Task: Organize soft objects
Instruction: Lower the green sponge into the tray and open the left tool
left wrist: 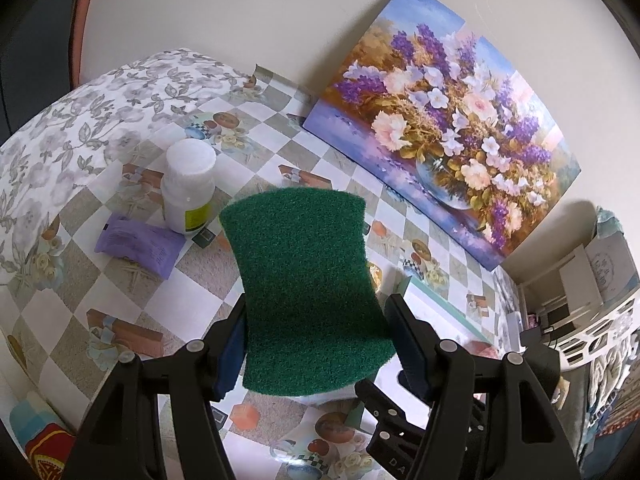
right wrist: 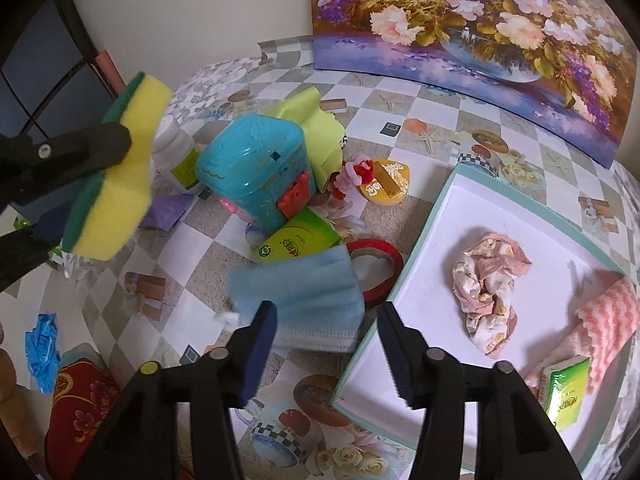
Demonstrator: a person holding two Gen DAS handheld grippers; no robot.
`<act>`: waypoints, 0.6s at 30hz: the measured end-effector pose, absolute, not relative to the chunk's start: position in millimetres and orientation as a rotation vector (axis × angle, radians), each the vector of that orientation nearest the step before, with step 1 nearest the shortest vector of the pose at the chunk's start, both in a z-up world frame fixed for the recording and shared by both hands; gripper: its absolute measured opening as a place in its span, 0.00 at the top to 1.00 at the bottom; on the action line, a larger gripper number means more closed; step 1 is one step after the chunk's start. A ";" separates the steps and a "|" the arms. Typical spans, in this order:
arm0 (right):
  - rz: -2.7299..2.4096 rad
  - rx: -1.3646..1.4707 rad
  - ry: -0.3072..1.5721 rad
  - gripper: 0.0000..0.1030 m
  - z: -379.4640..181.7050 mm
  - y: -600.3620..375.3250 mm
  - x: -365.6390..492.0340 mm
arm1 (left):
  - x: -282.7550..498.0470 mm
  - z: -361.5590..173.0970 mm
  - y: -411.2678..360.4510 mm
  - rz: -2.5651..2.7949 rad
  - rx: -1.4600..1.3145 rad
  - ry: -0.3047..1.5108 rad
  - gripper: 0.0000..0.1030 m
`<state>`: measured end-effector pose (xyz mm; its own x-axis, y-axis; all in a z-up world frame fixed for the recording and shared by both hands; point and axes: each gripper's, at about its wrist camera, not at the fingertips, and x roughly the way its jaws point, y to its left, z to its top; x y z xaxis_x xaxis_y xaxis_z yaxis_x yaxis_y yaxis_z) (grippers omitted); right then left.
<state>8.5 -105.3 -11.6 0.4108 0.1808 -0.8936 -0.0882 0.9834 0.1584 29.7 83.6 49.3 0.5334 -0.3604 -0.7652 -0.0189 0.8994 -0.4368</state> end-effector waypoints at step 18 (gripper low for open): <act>-0.403 0.394 1.121 0.30 -2.5 -254.8 -25.2 | 21.6 32.1 -38.4 -0.424 -0.159 1.085 0.34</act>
